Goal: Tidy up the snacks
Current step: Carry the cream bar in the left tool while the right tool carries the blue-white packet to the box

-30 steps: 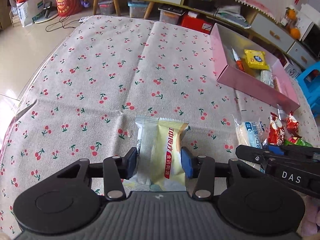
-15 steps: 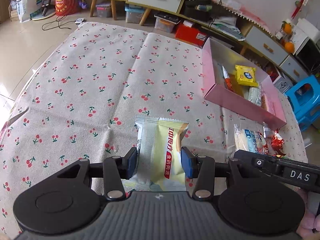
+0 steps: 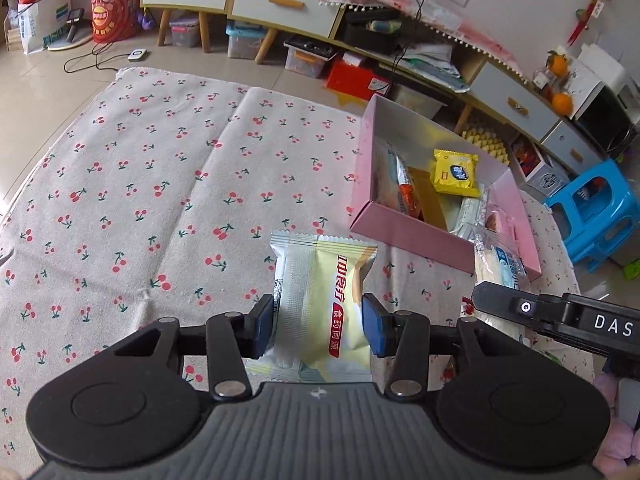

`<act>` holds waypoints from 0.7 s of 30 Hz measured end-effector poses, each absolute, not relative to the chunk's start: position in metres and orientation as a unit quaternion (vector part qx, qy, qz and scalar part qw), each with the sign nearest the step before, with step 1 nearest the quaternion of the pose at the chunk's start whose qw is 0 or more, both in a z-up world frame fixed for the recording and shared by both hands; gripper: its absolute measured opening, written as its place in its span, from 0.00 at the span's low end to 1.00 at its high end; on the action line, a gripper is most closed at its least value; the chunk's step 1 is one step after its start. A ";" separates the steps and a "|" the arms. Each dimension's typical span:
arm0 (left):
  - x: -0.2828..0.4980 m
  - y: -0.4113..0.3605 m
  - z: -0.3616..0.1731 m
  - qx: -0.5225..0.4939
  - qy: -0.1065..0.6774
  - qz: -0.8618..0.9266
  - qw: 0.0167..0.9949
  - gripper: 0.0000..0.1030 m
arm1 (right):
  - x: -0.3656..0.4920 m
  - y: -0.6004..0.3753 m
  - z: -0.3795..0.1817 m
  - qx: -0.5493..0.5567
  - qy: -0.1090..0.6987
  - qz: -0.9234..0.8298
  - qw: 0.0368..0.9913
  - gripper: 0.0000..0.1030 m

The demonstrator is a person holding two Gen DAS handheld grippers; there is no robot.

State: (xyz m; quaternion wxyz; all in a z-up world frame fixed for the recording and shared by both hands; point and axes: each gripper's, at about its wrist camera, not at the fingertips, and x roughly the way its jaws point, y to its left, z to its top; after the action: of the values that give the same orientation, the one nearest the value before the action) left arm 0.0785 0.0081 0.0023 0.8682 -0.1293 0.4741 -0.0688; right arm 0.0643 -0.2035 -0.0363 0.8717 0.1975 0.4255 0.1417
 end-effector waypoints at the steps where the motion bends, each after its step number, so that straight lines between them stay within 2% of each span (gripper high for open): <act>1: 0.080 0.005 0.003 -0.130 0.473 -0.070 0.869 0.41 | 0.066 -0.207 -0.035 0.201 0.423 0.139 0.872 0.25; 13: 0.102 -0.029 0.006 -0.123 0.446 -0.066 0.884 0.41 | 0.094 -0.243 -0.032 0.268 0.397 0.106 0.871 0.25; 21: 0.130 -0.046 0.000 -0.117 0.440 -0.081 0.887 0.41 | 0.127 -0.243 -0.030 0.240 0.393 0.090 0.883 0.25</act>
State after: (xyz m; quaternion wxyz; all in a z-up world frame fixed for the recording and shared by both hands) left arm 0.1303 -0.0460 0.0004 0.8866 -0.1169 0.4400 -0.0813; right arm 0.1267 -0.2433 -0.0297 0.8833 0.2396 0.3926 0.0904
